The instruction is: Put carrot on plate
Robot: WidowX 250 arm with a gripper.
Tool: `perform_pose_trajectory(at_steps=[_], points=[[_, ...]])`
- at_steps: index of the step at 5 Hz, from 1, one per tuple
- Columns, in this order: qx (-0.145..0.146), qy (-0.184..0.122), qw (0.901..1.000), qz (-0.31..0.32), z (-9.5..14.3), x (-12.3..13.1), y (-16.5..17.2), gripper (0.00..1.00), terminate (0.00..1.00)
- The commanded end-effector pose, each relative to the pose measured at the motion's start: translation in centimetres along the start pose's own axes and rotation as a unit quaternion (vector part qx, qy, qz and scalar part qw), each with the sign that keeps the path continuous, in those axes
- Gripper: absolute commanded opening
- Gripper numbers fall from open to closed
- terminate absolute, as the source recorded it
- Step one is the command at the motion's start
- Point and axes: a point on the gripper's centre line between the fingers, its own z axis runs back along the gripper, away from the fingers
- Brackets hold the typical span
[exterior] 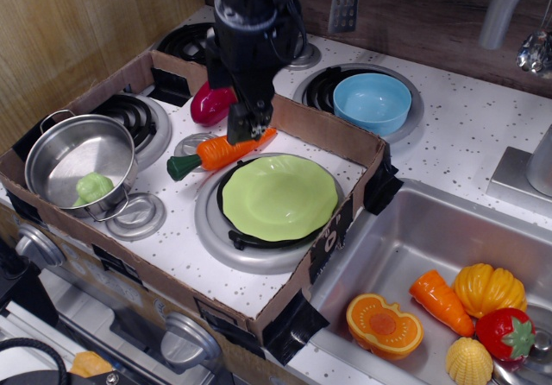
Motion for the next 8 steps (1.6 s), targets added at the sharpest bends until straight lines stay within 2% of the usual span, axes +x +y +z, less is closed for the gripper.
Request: perform_pose_trajectory(at_steps=[1, 2, 3, 7, 8], points=[[0.005, -0.046, 0.9985, -0.029, -2.7, -0.5, 1.6, 1.0, 0.0], [0.011, -0.046, 0.9981, -0.041, -3.5, -1.4, 2.0, 1.0, 0.0], [0.005, -0.034, 0.9983, -0.047, -3.5, -2.5, 2.6, 1.0, 0.0], [-0.022, -0.053, 0.9953, -0.078, -7.5, -2.3, 3.3, 1.0, 0.0], [-0.014, -0.039, 0.9958, -0.082, -7.2, -2.1, 3.3, 0.0, 0.0]])
